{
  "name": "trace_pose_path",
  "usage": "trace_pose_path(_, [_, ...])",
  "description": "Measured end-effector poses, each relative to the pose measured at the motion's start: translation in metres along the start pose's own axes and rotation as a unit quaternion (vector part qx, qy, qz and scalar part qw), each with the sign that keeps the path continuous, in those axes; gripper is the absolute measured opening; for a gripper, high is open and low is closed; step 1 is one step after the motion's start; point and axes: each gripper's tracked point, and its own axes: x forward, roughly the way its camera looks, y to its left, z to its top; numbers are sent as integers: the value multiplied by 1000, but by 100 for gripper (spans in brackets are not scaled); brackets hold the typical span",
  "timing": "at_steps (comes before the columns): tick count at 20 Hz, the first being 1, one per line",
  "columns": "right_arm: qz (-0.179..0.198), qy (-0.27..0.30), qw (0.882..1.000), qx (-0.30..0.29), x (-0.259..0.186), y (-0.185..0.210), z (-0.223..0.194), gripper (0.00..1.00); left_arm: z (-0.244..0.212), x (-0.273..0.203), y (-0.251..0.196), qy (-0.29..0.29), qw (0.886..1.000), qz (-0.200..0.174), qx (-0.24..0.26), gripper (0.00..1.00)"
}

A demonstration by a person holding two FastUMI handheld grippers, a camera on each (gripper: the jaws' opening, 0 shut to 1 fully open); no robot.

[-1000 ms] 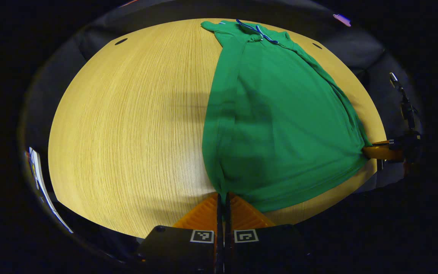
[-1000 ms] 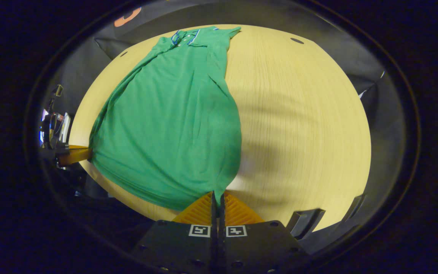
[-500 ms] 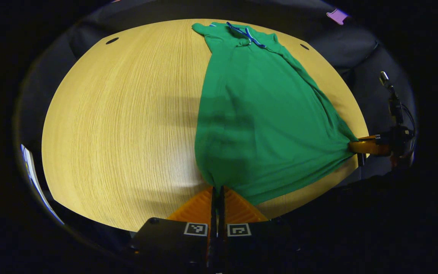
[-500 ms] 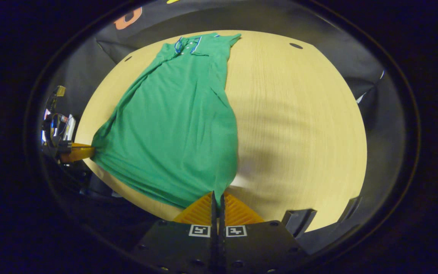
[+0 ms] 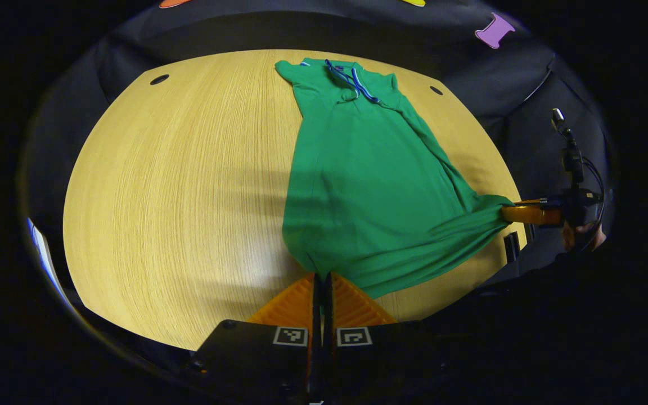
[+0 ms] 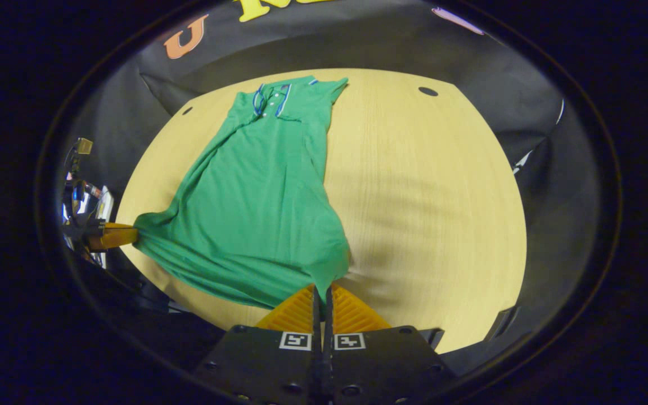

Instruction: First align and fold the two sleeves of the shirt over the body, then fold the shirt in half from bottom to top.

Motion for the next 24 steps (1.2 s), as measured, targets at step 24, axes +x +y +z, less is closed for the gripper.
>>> trace_pose_path(24, [-18,-176,984,21,-31,3,188,0,213,-7,22,-211,977,25,23,6])
